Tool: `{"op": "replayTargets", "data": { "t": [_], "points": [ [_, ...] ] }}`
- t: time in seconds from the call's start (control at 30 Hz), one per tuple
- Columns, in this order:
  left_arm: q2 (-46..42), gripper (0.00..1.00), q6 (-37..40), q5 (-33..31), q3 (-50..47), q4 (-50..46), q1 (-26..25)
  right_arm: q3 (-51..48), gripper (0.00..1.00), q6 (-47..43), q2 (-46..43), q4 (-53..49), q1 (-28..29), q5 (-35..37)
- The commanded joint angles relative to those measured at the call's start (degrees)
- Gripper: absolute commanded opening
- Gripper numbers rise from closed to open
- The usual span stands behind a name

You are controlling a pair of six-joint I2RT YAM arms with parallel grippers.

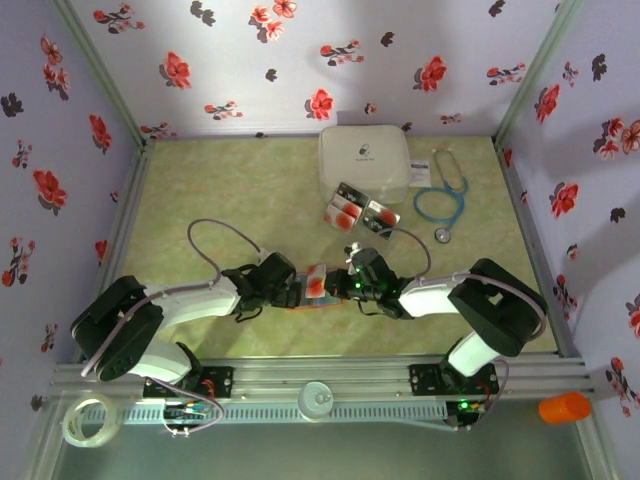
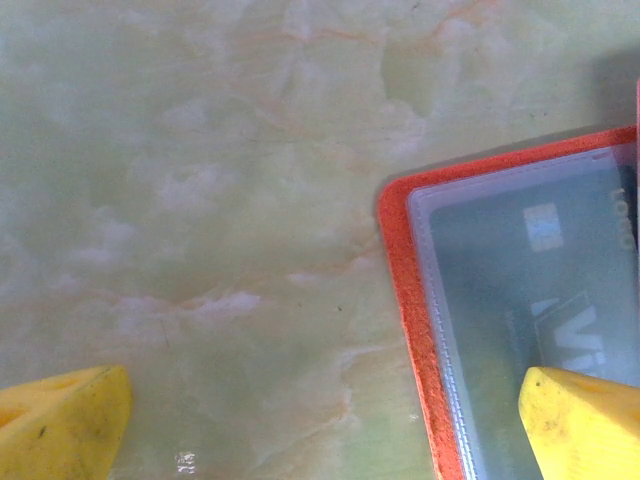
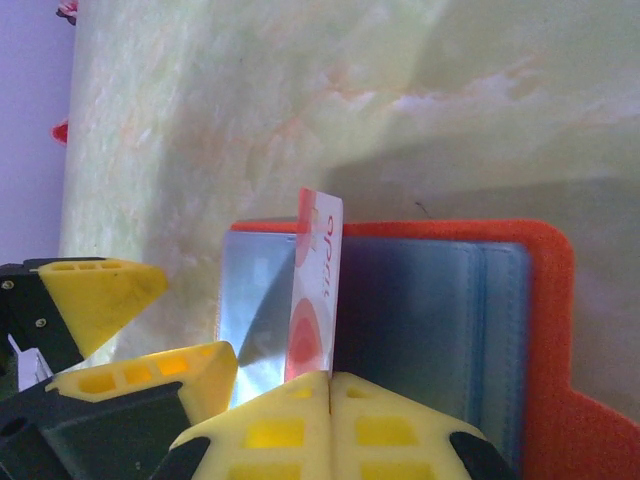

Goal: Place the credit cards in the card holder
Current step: Insert the credit card into the card slot.

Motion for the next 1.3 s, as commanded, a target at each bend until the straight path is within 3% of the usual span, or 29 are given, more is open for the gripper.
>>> {"op": "replayTargets", "data": {
  "t": [0.0, 0.5, 1.27],
  "points": [
    [0.0, 1.0, -0.4, -1.4, -0.4, -1.6, -0.5, -1.1, 0.0, 0.5, -0.6, -0.8, 0.5, -0.1],
    [0.1, 1.0, -0.5, -1.3, -0.5, -1.4, -0.5, 0.0, 0.0, 0.7, 1.0, -1.0, 1.6, -0.3],
    [0.3, 1.0, -0.4, -1.4, -0.5, -1.0, -0.5, 0.5, 0.0, -0.6, -1.5, -9.4, 1.6, -1.0]
  ]
}}
